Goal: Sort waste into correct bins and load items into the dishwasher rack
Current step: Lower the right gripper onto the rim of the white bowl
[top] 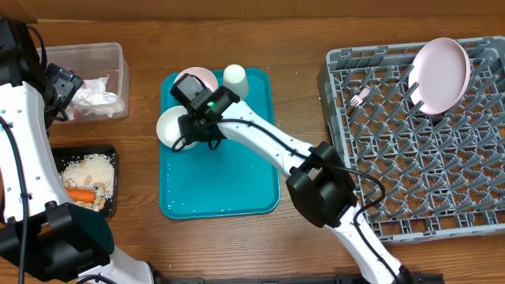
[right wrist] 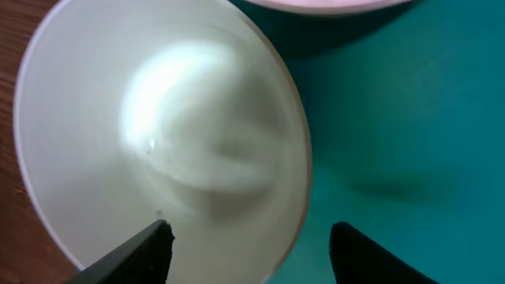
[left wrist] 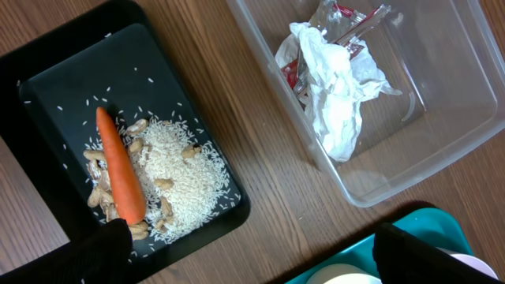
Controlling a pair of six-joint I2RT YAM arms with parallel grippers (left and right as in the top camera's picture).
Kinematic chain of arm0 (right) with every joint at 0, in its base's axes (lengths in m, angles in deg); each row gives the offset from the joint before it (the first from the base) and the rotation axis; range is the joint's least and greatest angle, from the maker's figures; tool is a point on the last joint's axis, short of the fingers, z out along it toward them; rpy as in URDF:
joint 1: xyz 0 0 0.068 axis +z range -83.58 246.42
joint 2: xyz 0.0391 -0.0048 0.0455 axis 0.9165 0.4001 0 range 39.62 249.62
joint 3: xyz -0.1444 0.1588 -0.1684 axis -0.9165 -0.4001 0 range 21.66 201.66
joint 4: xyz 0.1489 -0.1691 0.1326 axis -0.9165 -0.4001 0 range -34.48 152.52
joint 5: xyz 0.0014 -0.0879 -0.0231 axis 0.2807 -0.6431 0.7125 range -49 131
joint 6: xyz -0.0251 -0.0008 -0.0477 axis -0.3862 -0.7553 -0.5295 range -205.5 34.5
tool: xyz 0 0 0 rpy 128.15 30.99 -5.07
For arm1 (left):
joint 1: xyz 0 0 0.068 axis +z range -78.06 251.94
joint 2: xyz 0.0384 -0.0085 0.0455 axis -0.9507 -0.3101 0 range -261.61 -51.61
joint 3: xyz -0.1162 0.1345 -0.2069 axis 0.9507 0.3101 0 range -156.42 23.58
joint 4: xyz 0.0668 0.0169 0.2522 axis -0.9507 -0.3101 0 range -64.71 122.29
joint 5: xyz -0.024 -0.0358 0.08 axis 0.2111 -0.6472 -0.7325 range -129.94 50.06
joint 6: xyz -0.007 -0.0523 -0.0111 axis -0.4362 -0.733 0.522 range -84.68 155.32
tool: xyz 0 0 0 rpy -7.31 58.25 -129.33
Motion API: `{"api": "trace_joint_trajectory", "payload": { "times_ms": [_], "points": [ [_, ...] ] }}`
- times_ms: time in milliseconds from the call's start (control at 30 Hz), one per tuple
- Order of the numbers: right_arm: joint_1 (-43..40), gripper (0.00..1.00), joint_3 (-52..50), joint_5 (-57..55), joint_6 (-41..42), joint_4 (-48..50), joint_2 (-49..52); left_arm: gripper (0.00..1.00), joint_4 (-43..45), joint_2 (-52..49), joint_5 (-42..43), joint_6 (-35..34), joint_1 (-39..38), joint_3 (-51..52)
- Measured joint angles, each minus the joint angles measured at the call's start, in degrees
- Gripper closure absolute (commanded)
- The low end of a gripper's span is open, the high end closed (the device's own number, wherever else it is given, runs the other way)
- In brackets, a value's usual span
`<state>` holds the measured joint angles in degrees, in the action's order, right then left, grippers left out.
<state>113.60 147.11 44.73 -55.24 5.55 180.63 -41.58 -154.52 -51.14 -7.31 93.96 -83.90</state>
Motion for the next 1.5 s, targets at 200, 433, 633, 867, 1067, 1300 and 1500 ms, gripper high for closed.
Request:
{"api": "trace_joint_trajectory", "payload": {
  "times_ms": [200, 433, 633, 867, 1067, 1300, 1500],
  "points": [
    [0.0, 0.58, -0.2, -2.6, 0.2, -0.3, 0.3, 0.0, 0.0, 0.0, 0.0, 0.0, 0.0, 0.0],
    [-0.3, 0.82, -0.3, -4.4, 0.4, -3.0, 0.3, 0.0, 0.0, 0.0, 0.0, 0.0, 0.0, 0.0],
    [-0.9, 0.93, -0.3, -4.6, -0.9, -6.6, 0.3, 0.0, 0.0, 0.0, 0.0, 0.0, 0.0, 0.0],
    [-4.6, 0.96, 2.0, -5.1, -1.8, -15.6, 0.3, 0.0, 0.0, 0.0, 0.0, 0.0, 0.0, 0.0],
    [-8.7, 0.96, 5.0, -9.7, -1.8, -23.3, 0.3, 0.0, 0.0, 0.0, 0.0, 0.0, 0.0, 0.0],
    [-9.2, 0.96, 5.5, -13.4, -2.0, -24.7, 0.2, 0.0, 0.0, 0.0, 0.0, 0.0, 0.0, 0.0],
    [-8.9, 0.9, 5.5, -15.1, -2.0, -24.8, 0.0, 0.0, 0.0, 0.0, 0.0, 0.0, 0.0, 0.0]
  ]
}}
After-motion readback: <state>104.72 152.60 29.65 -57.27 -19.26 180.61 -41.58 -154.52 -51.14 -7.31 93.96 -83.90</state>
